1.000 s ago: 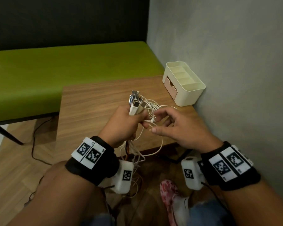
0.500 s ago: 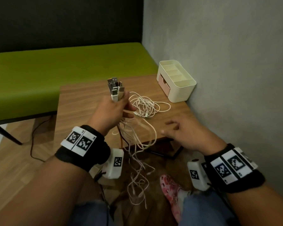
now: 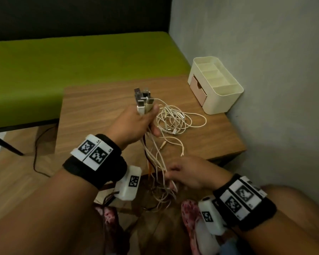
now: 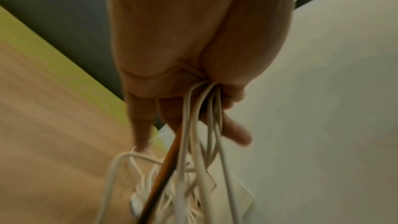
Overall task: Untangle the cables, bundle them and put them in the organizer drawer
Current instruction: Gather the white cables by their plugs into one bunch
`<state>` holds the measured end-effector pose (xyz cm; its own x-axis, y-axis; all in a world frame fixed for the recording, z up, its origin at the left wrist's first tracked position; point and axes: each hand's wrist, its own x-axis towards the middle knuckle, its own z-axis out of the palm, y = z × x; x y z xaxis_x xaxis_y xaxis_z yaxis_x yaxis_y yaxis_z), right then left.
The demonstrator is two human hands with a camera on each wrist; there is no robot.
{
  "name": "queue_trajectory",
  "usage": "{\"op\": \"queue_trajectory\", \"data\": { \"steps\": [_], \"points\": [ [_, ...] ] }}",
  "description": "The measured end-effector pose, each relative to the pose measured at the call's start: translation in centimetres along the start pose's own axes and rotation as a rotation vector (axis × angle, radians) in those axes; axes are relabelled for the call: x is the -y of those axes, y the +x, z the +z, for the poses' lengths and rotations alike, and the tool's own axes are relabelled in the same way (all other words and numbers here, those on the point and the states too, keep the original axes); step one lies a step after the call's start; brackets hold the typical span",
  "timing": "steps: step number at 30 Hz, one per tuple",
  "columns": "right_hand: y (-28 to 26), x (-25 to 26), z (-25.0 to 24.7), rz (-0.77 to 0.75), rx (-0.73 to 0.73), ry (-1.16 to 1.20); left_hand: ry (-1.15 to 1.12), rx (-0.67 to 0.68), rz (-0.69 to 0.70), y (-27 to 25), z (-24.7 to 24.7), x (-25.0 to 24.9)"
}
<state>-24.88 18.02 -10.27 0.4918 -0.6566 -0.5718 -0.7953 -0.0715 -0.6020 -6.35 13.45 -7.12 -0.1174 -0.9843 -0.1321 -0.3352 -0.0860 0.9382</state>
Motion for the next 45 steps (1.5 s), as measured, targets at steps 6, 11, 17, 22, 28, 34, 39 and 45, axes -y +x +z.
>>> {"op": "queue_trajectory", "data": {
  "steps": [6,11,17,22,28,34,39,45],
  "points": [
    [-1.5,0.2,-1.3,-0.018,0.088,0.285,-0.303,0.116,-0.156,-0.7,1.0,1.7],
    [0.1,-1.2,-2.4,-0.166,-0.589,0.246,-0.286,0.131,-0.182,-0.8,0.6,1.6],
    [2.5,-1.7,-1.1,-0.09,-0.178,-0.005,-0.244,0.046,-0.13,-0.5,0.4,2.6],
    [2.4,-2.1,-2.3,0.08,-0.122,0.05,-0.263,-0.133,-0.102,1.1,-0.6,3.9],
    [4.1,-2.4,-5.6,-0.065,-0.653,0.238,-0.334,-0.082,-0.072,3.1,1.0,4.5],
    [7.7,-4.3,-8.2,0.014,-0.89,0.224,-0.388,-0.104,-0.052,4.5,0.7,5.4],
    [10.2,-6.2,-8.3,0.264,-0.7,0.316,-0.378,-0.109,-0.042,5.0,0.1,5.6],
    [11.1,-5.9,-8.2,0.337,-0.643,0.132,-0.388,-0.145,-0.057,5.7,-0.1,6.3]
  ]
}}
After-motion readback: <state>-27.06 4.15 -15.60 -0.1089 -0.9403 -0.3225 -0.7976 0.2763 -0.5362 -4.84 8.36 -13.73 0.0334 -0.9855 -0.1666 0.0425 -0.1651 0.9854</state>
